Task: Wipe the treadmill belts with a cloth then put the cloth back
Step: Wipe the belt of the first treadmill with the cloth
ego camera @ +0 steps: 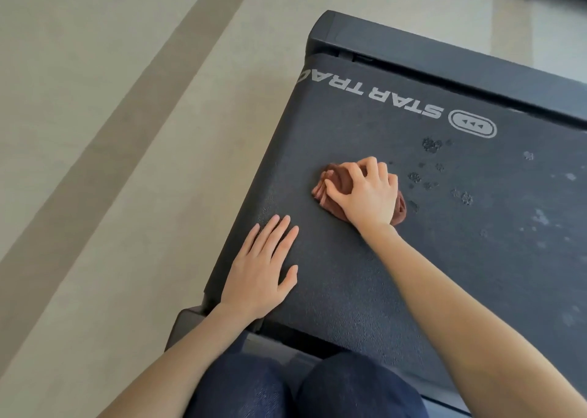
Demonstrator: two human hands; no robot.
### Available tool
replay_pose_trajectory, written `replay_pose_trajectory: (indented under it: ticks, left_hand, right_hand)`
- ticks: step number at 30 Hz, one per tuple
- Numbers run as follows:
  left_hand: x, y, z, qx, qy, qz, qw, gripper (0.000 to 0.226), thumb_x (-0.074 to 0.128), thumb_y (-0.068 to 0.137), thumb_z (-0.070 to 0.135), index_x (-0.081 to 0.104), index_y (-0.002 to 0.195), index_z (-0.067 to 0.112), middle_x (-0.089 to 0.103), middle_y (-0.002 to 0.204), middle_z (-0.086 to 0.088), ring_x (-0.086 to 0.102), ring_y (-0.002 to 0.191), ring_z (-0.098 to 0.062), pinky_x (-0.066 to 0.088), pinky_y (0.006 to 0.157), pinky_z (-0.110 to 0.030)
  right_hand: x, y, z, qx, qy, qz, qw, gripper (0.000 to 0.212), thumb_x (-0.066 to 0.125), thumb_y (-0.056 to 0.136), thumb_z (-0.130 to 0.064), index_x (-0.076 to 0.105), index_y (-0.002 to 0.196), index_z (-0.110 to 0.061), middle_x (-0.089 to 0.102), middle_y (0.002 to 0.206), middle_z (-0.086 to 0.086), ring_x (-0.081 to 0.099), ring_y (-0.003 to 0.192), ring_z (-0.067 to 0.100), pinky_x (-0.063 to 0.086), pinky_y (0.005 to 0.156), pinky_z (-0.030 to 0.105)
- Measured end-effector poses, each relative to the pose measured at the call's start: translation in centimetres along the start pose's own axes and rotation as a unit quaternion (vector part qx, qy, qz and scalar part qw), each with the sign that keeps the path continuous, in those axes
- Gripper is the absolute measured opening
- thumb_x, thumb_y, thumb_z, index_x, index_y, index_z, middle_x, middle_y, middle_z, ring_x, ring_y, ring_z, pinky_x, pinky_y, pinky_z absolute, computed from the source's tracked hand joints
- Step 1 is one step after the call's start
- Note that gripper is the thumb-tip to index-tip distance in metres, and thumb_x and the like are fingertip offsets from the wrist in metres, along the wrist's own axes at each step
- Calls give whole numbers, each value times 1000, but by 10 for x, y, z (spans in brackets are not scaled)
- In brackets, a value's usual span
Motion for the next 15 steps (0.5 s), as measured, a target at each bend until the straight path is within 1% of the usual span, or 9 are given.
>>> replay_pose_trajectory:
  ticks: [3, 6, 8, 9, 11, 12, 14, 15]
  left_hand:
    - [-3, -1, 1, -1, -6, -13, 1000, 60, 31, 91, 45, 33, 145, 18, 29, 153, -3, 22, 142, -20, 22, 115, -42]
    - [-9, -1, 1, -3, -13, -18, 1000, 58, 35, 93, 41, 31, 146, 18, 26, 154, -1, 16, 143, -16, 15, 117, -38]
    - [-13, -4, -1, -2, -28, -21, 999, 56, 39, 94, 36, 32, 146, 17, 26, 154, -1, 15, 144, -14, 14, 118, -36]
    - [-15, -9, -4, -7, -33, -18, 999, 55, 41, 93, 34, 33, 145, 16, 27, 154, -1, 16, 143, -15, 16, 118, -37]
    - [-16, -20, -12, -45, -47, 2, 998, 55, 44, 92, 32, 36, 144, 14, 29, 153, -1, 19, 143, -17, 22, 116, -40]
    - [-15, -25, -16, -71, -54, 12, 996, 56, 45, 92, 33, 35, 144, 14, 28, 153, -1, 20, 143, -18, 23, 115, -39]
    - [-11, -31, -22, -110, -55, 18, 992, 58, 45, 94, 35, 29, 146, 15, 20, 156, 1, 16, 144, -18, 20, 114, -32]
    - [-8, -30, -24, -115, -52, 16, 992, 60, 43, 94, 36, 26, 148, 15, 16, 157, 2, 12, 144, -17, 18, 113, -30]
  right_hand:
    - [-7, -4, -4, 25, 1, -25, 999, 40, 58, 80, -56, 68, 97, -21, 58, 96, 9, 54, 87, 32, 40, 73, 41]
    - [-21, -22, -9, 24, 18, -68, 997, 44, 60, 80, -57, 66, 104, -20, 56, 102, 10, 51, 93, 34, 38, 76, 43]
    - [-33, -49, -13, 1, 32, -82, 996, 45, 61, 80, -57, 66, 106, -21, 56, 103, 10, 51, 93, 33, 40, 76, 43]
    - [-38, -66, -16, -17, 36, -80, 996, 45, 61, 79, -58, 66, 106, -21, 56, 102, 9, 51, 91, 32, 41, 75, 43]
    - [-45, -97, -20, -66, 32, -66, 995, 46, 56, 79, -61, 66, 105, -23, 56, 101, 6, 51, 88, 30, 41, 72, 40]
    - [-46, -107, -21, -90, 31, -59, 994, 47, 53, 79, -62, 65, 105, -25, 56, 100, 5, 51, 87, 29, 40, 71, 39]
    - [-43, -106, -21, -126, 37, -44, 990, 45, 51, 79, -62, 66, 101, -26, 56, 97, 3, 51, 84, 27, 39, 69, 36]
    - [-38, -96, -23, -136, 40, -34, 989, 43, 52, 79, -61, 67, 98, -25, 56, 94, 3, 52, 82, 26, 38, 67, 36]
Point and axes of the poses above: each hand's wrist, its own y-axis towards the middle knuckle, its own x-axis out of the palm, z = x × y, the point moved 1 cm from there along y, towards the middle knuckle
